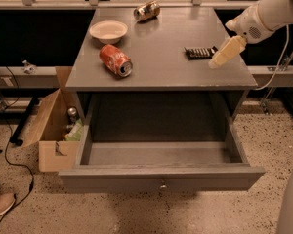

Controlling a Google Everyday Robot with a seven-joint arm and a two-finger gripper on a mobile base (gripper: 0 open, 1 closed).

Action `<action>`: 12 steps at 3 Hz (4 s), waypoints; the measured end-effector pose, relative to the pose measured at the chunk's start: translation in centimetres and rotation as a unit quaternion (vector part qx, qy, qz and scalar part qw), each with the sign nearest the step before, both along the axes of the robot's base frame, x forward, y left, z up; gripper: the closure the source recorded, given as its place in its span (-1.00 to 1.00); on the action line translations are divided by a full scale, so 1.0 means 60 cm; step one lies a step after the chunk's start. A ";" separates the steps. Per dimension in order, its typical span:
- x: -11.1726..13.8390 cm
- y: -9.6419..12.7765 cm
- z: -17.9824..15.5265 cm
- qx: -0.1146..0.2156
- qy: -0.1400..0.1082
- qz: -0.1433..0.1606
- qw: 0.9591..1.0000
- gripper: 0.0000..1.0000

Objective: Place rxbar chocolate into top drawer

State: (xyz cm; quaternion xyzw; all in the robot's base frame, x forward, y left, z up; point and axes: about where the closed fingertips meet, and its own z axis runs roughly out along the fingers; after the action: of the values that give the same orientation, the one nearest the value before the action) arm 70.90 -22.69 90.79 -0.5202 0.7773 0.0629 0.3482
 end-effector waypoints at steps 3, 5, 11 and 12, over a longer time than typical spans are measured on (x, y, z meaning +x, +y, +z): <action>0.056 0.024 -0.051 0.014 0.025 -0.005 1.000 -1.00; 0.094 0.042 -0.055 0.026 0.012 -0.012 1.000 -1.00; 0.127 0.093 -0.140 0.063 0.081 -0.016 0.995 -1.00; 0.123 0.070 -0.138 0.067 0.087 -0.029 0.993 -0.55</action>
Offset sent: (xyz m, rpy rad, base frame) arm 0.0366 0.0082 -0.0269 0.0144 0.0519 -0.0300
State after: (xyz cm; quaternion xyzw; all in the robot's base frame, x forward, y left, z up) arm 78.29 -18.47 82.54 -0.4655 0.8134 0.1500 0.3149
